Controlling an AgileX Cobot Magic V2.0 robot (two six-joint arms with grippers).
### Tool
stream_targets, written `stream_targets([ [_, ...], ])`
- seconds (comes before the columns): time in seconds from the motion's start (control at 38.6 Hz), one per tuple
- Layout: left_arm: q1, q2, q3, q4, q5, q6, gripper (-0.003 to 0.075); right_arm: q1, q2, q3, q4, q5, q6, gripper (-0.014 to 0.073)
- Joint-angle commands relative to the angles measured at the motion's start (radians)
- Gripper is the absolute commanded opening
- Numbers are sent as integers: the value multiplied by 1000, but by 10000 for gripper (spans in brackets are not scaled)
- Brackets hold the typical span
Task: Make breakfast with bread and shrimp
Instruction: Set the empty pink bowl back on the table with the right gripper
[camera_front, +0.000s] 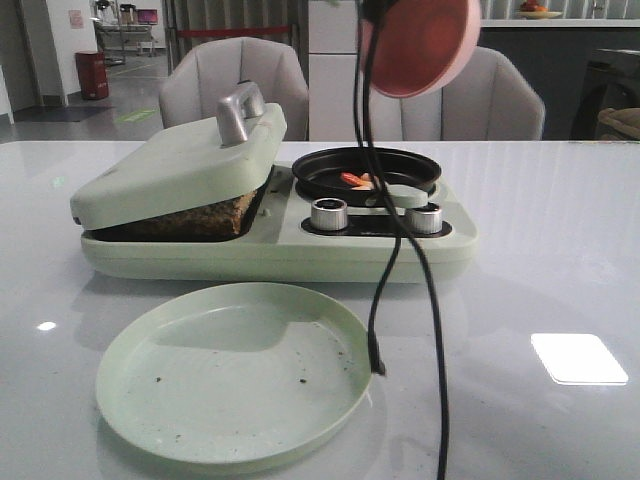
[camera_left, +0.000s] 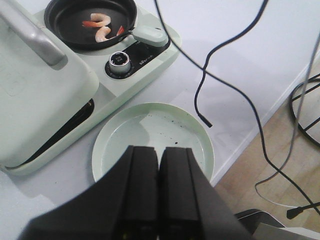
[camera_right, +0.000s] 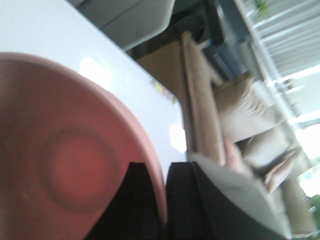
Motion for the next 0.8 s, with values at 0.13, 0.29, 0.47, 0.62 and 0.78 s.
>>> stream_targets([
  [0.13, -6, -14, -28, -16, -60, 2, 99, -182, -296, 284, 362, -107, 8, 48],
  [0.29, -6, -14, -28, -16, -60, 2, 99, -358, -460, 572, 646, -236, -4, 48],
  [0.47, -6, -14, -28, -16, -60, 2, 99, -532, -551, 825, 1003, -438, -137, 48],
  [0.62, -6, -14, -28, -16, -60, 2, 99, -619, -539, 920, 1105, -497, -218, 48],
  [0.78, -6, -14, -28, -16, -60, 2, 99, -668, -493, 941, 1104, -558, -220, 48],
])
